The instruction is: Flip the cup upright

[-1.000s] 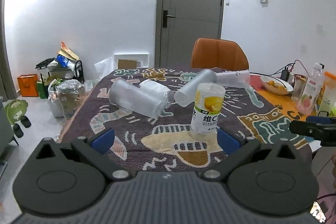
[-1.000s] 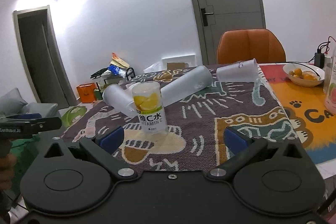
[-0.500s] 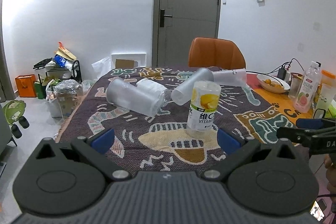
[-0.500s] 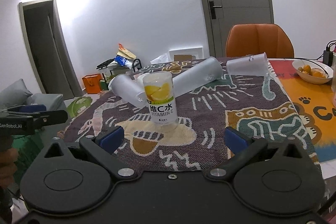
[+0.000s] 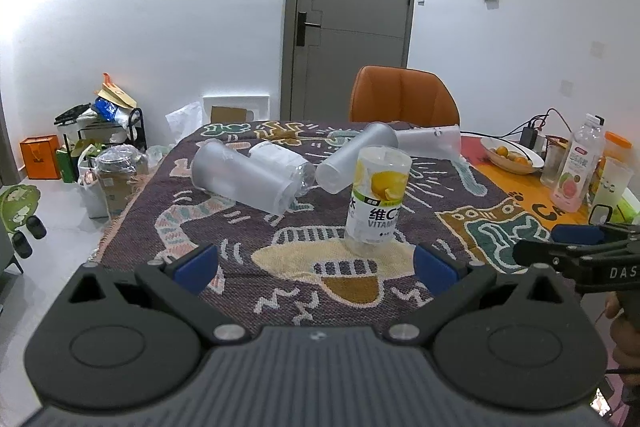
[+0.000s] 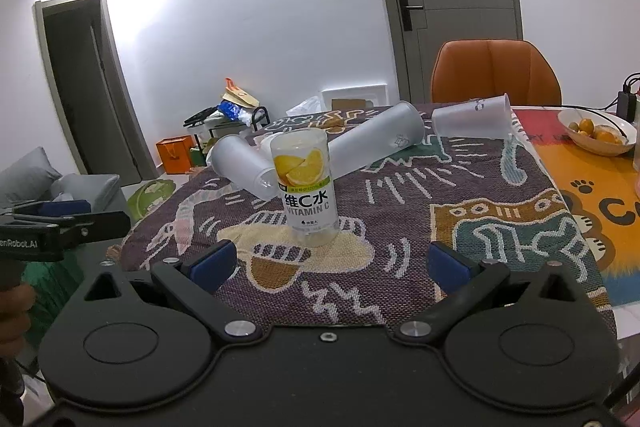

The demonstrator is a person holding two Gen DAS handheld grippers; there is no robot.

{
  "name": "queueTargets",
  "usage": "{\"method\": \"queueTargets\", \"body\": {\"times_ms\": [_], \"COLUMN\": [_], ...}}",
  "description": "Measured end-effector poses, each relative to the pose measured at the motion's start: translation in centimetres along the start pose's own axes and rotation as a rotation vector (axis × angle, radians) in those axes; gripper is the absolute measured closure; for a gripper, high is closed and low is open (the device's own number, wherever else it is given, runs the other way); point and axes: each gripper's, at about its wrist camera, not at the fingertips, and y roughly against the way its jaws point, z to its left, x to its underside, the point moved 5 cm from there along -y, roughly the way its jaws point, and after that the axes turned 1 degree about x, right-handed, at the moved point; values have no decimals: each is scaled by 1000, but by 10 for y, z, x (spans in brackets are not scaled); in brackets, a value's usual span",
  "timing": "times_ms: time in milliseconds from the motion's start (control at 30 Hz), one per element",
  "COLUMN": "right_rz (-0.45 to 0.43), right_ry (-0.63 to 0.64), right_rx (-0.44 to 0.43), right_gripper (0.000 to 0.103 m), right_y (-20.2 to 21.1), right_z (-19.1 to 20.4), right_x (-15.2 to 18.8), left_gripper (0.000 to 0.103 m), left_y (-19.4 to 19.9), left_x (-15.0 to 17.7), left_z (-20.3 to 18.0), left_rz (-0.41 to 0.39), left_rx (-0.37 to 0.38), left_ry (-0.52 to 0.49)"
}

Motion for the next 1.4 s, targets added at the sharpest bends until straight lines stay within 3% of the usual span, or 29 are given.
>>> {"method": "queueTargets", "body": {"times_ms": [1400], "right_rz": [-1], "right_ry": [-3], "right_rx": [-4], "right_gripper": [0], "right_y": [-1], "right_z": [0], "right_x": [-1], "left_gripper": [0], "left_y": [-5], "left_x": [4], "left_z": [0], "left_rz": [0], "left_rx": [-1], "left_ry": [19]}}
